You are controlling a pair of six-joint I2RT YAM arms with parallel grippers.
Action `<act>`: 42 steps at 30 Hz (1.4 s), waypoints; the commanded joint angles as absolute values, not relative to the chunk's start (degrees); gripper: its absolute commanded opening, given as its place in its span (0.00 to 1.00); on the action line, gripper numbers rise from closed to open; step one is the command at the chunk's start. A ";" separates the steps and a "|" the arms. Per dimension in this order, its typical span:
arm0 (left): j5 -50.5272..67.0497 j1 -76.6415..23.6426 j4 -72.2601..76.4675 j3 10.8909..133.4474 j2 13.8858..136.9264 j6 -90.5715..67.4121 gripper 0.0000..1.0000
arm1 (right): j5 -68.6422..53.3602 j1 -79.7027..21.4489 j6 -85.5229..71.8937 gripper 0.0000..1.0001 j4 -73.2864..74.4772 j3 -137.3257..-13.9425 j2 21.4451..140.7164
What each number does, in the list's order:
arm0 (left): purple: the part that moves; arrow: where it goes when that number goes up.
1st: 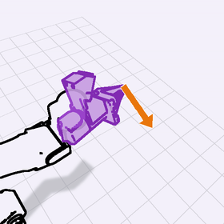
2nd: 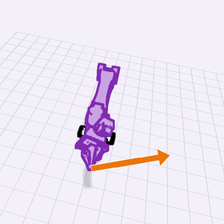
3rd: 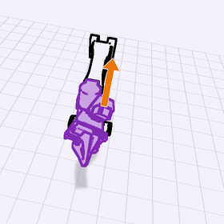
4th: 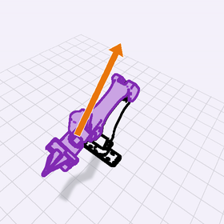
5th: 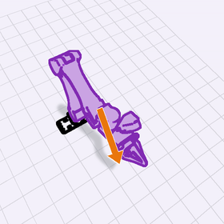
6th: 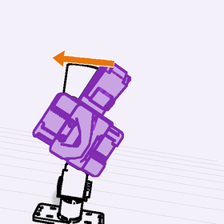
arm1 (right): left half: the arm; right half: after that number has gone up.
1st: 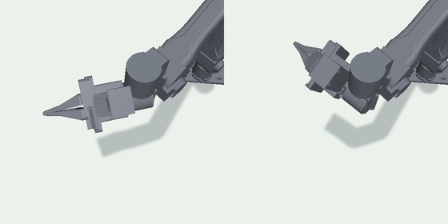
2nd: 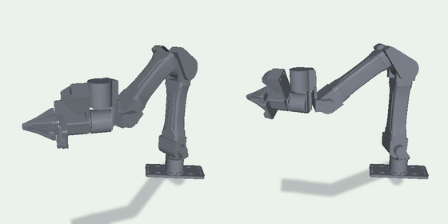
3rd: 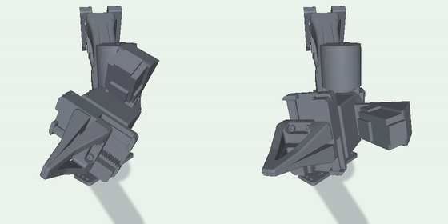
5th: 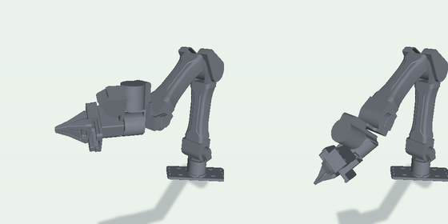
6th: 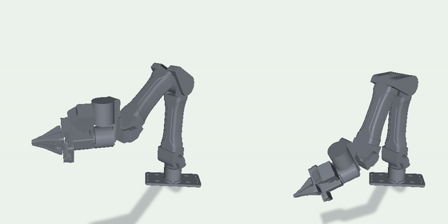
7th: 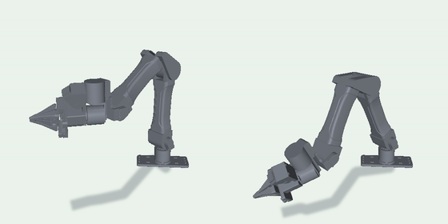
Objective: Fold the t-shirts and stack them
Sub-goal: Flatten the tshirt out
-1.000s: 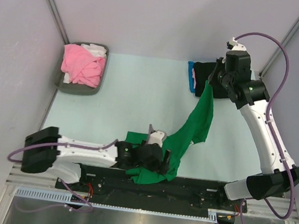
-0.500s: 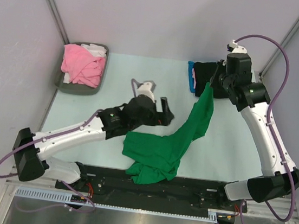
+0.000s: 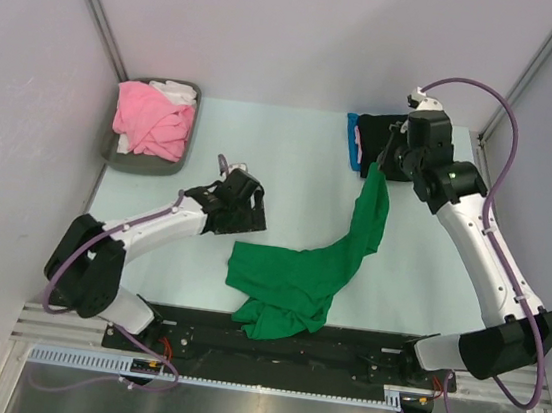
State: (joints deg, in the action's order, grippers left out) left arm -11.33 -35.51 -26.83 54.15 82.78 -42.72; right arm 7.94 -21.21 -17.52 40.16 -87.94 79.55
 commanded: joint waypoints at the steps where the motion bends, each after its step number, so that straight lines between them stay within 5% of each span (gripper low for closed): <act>1: -8.62 -35.24 -26.37 54.85 85.86 -41.57 0.79 | 7.38 -21.53 -17.84 0.00 37.09 -87.19 76.82; 18: -9.58 -35.07 -21.18 46.85 90.79 -42.80 0.66 | 6.77 -21.27 -17.67 0.00 36.74 -85.52 76.03; 21: -9.84 -34.98 -19.95 46.76 92.10 -42.63 0.52 | 6.68 -21.18 -17.84 0.00 36.91 -85.52 75.76; 28: -9.40 -34.63 -18.20 47.46 94.92 -42.19 0.00 | 7.12 -21.18 -17.49 0.00 37.70 -84.99 74.80; 42: -11.34 -28.49 -33.92 63.34 71.91 -38.68 0.00 | 5.98 -21.09 -18.28 0.00 37.44 -90.77 73.12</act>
